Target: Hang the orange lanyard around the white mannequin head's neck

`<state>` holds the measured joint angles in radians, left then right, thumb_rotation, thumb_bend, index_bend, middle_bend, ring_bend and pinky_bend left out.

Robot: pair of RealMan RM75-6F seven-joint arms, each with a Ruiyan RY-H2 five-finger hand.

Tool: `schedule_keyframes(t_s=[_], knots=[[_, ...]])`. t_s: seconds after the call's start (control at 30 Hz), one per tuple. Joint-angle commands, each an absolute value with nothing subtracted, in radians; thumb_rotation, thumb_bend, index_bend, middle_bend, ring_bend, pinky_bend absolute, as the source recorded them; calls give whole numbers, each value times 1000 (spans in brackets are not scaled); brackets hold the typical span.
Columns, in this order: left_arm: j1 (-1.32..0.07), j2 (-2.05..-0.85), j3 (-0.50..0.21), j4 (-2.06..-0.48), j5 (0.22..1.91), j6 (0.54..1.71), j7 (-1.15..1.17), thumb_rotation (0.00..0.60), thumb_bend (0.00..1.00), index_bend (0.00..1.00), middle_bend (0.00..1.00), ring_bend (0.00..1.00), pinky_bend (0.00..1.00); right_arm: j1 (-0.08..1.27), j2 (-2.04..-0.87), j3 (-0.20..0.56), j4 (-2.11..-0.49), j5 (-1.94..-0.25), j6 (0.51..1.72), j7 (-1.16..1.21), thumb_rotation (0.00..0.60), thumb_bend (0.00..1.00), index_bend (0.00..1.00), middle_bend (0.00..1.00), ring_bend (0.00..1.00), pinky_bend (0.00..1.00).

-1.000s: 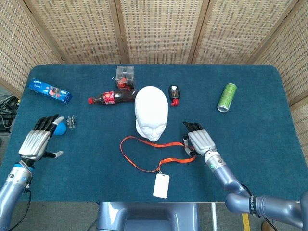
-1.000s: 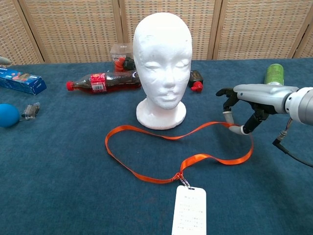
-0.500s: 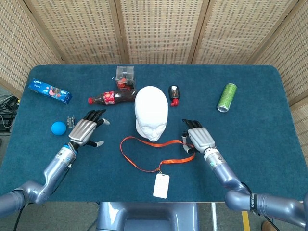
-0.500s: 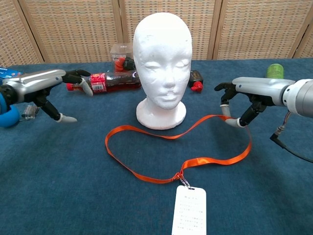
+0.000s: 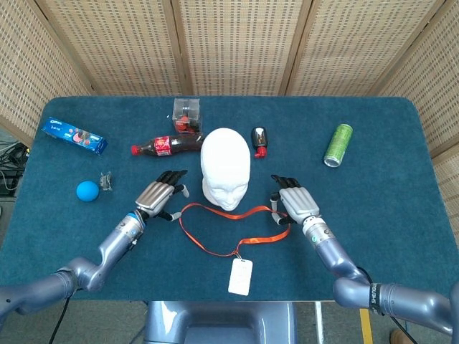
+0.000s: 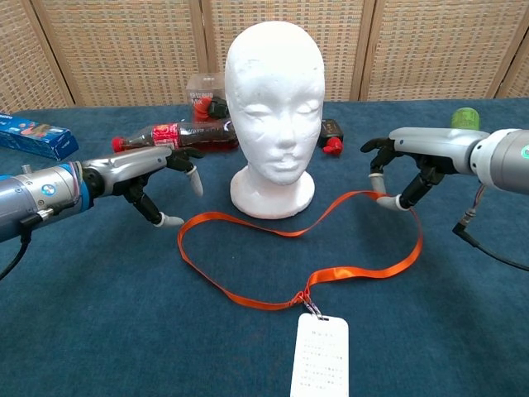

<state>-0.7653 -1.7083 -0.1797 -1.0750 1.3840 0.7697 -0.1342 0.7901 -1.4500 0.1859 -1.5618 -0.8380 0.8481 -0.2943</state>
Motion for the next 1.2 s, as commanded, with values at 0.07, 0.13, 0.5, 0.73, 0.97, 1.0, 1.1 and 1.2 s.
schedule_keyframes(t_s=[0.07, 0.13, 0.5, 0.73, 0.97, 1.0, 1.1, 1.2], knots=[[-790, -1760, -176, -1015, 1386, 760, -157, 600, 337, 407, 0, 0, 0, 796, -1453, 188, -1555, -832, 844, -294, 600, 661, 687, 0, 0, 0], [-804, -1785, -175, -980, 1387, 753, -179, 600, 356, 408, 0, 0, 0, 799, -1455, 190, -1549, -827, 840, -291, 600, 661, 687, 0, 0, 0], [-839, -1841, -165, -898, 1381, 726, -208, 600, 364, 490, 0, 0, 0, 807, -1461, 188, -1528, -824, 831, -279, 600, 661, 688, 0, 0, 0], [-848, -1865, -160, -869, 1376, 734, -198, 600, 450, 534, 0, 0, 0, 807, -1459, 184, -1525, -828, 832, -272, 600, 661, 687, 0, 0, 0], [-840, -1856, -150, -888, 1386, 767, -204, 600, 463, 591, 0, 0, 0, 802, -1446, 179, -1547, -844, 840, -267, 600, 661, 689, 0, 0, 0], [-838, -1852, -148, -894, 1388, 773, -207, 600, 462, 597, 0, 0, 0, 801, -1443, 178, -1552, -846, 842, -267, 600, 662, 689, 0, 0, 0], [-826, -1835, -139, -916, 1404, 809, -212, 600, 460, 622, 0, 0, 0, 796, -1432, 176, -1573, -857, 851, -265, 600, 661, 691, 0, 0, 0], [-803, -1810, -119, -950, 1436, 873, -211, 600, 462, 642, 0, 0, 0, 788, -1417, 173, -1602, -875, 865, -263, 600, 661, 693, 0, 0, 0]])
